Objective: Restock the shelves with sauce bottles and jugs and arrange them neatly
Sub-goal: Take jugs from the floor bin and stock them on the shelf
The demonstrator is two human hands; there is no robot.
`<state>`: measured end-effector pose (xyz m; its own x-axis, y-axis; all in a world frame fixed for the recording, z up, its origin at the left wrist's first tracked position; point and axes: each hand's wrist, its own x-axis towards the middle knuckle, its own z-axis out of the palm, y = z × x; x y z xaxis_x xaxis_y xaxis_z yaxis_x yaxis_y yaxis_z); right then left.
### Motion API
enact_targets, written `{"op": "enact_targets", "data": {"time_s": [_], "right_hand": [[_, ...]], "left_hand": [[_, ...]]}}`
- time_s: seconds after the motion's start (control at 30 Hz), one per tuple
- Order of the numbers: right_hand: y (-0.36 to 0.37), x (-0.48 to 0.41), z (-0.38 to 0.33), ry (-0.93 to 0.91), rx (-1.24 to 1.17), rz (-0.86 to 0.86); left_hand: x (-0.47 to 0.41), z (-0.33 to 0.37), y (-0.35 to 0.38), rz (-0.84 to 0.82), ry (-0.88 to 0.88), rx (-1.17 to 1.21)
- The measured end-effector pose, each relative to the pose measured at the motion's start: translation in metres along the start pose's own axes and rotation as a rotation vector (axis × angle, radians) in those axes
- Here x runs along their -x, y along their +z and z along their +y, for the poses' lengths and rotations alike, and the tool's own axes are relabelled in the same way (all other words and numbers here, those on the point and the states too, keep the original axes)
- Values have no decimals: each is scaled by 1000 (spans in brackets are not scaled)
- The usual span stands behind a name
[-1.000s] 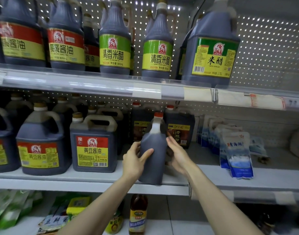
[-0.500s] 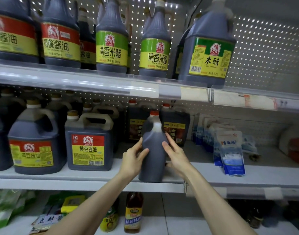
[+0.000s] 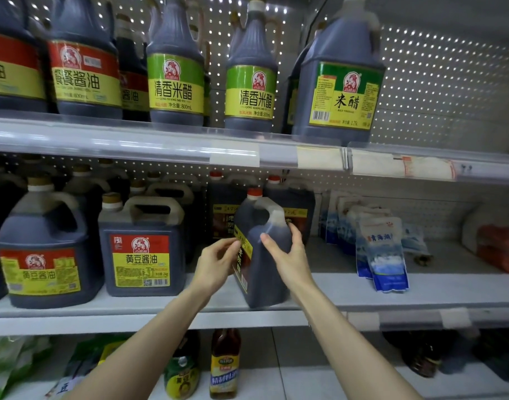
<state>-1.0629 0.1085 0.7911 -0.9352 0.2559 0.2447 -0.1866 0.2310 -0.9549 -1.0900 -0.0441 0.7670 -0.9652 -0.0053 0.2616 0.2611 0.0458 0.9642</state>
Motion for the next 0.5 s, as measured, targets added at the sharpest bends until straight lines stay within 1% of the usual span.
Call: {"op": "enact_targets", "data": {"time_s": [0.2,0.37,0.43,0.5], "right_hand": [[16,1,-3,28,53,102],[15,-4,-2,5,139,133],[11,-8,0,-10,138,125],[1,-14,3,-1,104,73]], "left_hand": [[-10,-2,-17,0,17,-59],[-15,-2,-20,-18,21,-90],[-16,-2,-18,-33,30,-83],[-19,-3,-16,-43,27,-57]]}}
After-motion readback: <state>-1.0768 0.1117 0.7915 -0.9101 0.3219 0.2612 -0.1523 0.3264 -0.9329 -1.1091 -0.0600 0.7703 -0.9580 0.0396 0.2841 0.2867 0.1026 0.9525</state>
